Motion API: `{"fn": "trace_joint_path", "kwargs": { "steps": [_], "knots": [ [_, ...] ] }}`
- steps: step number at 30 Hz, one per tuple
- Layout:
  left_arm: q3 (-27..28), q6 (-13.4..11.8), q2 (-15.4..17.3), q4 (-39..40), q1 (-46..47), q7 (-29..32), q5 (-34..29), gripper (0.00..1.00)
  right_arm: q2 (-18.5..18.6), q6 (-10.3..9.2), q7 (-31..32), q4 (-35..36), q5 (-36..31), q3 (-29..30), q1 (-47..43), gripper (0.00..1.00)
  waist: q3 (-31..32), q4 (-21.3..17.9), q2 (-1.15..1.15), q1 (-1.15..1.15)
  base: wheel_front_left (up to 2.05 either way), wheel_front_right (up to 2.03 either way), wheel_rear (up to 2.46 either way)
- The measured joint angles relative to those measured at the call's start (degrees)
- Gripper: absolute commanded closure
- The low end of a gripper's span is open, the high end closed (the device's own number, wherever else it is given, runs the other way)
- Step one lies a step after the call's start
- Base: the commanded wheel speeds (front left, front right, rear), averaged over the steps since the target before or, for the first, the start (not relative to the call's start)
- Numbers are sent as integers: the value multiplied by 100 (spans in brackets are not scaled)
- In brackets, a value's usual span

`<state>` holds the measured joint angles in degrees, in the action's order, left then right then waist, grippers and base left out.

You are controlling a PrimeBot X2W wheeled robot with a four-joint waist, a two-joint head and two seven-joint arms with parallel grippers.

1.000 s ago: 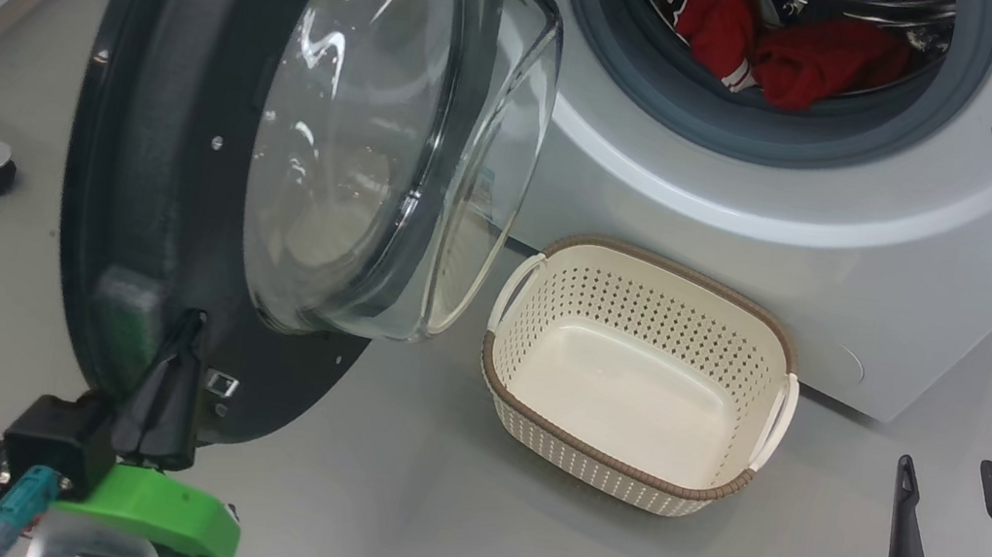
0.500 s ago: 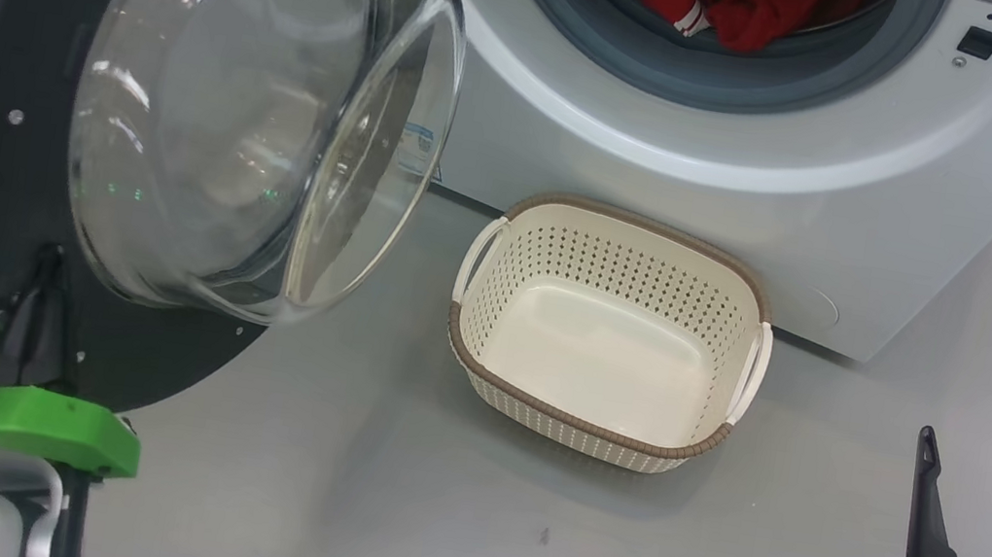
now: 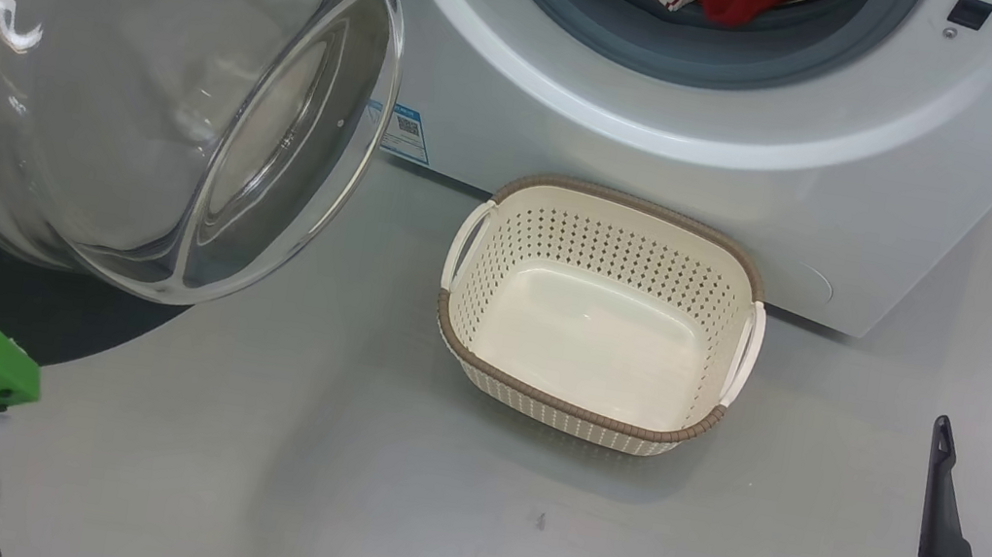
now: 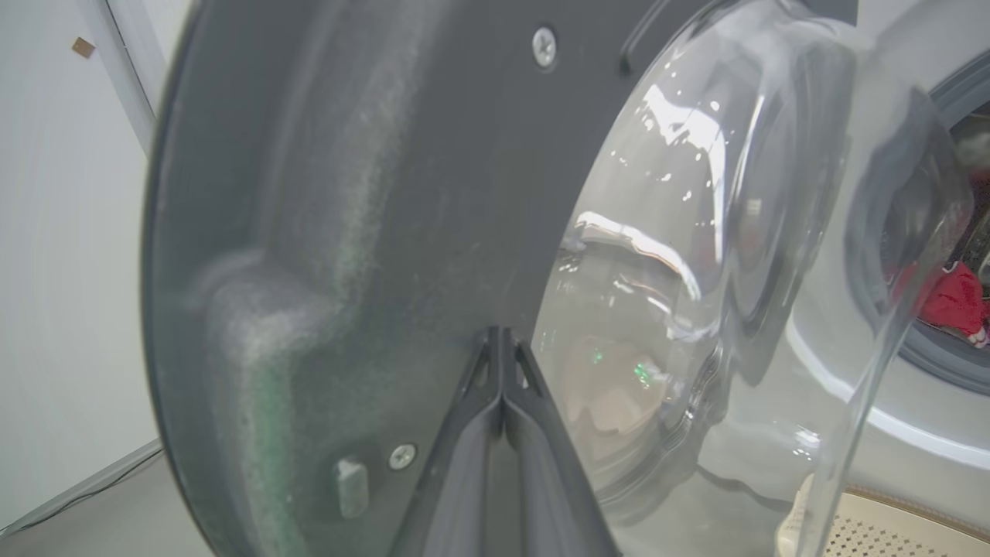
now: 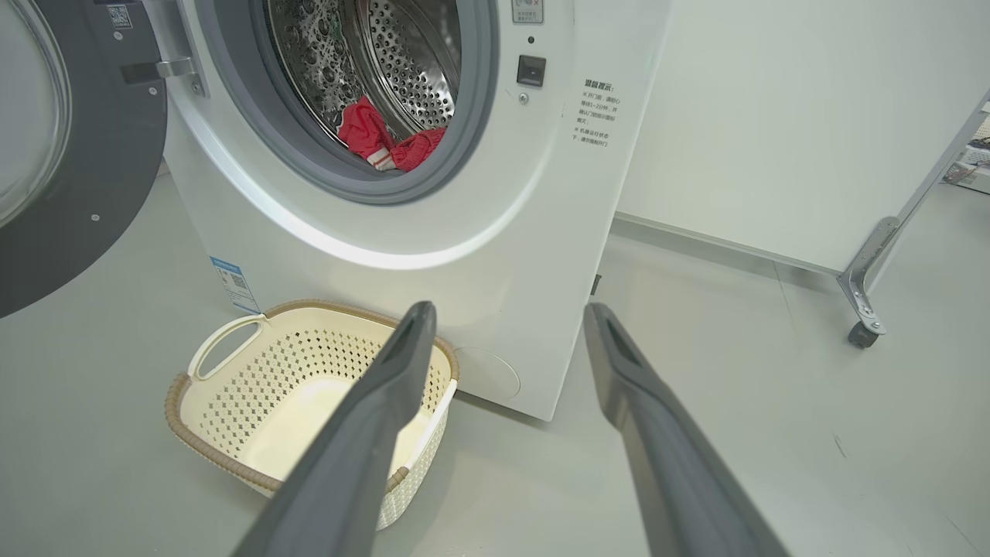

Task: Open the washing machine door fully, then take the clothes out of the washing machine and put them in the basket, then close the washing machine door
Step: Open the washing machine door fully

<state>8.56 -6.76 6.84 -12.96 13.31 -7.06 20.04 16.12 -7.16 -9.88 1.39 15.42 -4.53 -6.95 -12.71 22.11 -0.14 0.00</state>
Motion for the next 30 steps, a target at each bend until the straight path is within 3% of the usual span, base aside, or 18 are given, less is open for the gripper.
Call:
{"fn": "trace_joint_path", "kwargs": {
  "steps": [17,30],
  "knots": [
    [138,0,98,-502,247,-397,12,100,-36,53,-5,-129,1,-105,67,0,117,-72,0,0,0,0,0],
    [-141,2,-258,238,-543,-635,-101,100,-148,53,-60,-234,8,-151,65,0,317,-245,0,0,0,0,0]
  ]
}}
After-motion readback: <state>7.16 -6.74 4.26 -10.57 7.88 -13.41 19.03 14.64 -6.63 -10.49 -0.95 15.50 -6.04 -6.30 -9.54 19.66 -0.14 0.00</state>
